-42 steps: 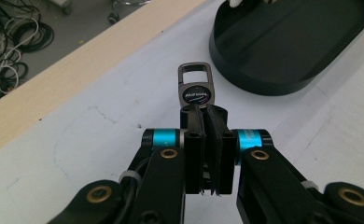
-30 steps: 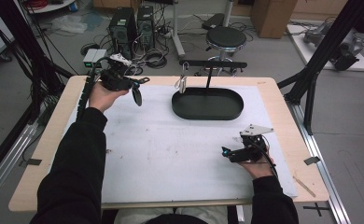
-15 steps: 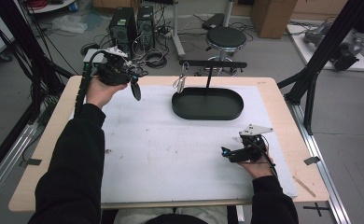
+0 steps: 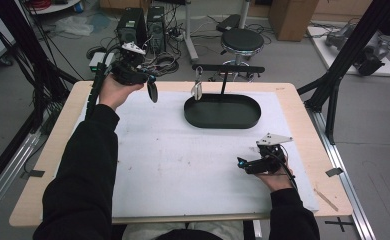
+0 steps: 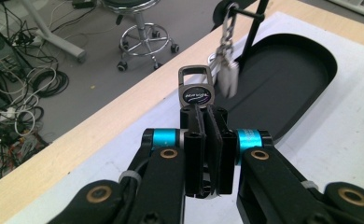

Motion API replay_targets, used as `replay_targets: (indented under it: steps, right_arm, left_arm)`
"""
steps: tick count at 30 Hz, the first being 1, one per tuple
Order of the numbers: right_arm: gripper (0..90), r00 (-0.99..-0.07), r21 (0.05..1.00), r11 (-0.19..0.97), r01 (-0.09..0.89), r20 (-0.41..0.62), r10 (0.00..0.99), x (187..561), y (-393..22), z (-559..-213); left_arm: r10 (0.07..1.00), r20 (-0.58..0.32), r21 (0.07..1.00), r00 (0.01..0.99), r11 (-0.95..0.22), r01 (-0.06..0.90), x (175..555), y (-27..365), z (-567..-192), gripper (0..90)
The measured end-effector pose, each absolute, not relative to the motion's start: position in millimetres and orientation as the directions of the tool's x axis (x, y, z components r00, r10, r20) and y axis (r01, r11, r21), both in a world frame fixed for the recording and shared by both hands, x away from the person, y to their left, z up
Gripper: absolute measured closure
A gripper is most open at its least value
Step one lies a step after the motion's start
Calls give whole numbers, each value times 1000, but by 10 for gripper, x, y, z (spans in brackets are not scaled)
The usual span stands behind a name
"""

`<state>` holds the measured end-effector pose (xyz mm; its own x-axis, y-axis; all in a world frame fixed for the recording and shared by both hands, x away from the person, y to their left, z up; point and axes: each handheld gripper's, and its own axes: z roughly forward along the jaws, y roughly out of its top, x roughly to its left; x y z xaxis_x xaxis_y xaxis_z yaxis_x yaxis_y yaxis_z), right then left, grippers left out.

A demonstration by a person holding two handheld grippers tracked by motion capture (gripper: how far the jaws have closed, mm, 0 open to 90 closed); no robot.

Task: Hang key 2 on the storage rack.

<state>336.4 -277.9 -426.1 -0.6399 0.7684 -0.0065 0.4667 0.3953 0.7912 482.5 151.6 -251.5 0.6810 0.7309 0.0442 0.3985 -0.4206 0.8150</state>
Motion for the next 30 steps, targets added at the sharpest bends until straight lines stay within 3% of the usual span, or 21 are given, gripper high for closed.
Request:
replay_targets:
  steps: [30]
  right_arm:
    - [8,-639,795,394,462,-9,769,3356,-2788,-4254]
  left_arm:
    - [630,108,815,769,-499,294,4937,646,-2255,855]
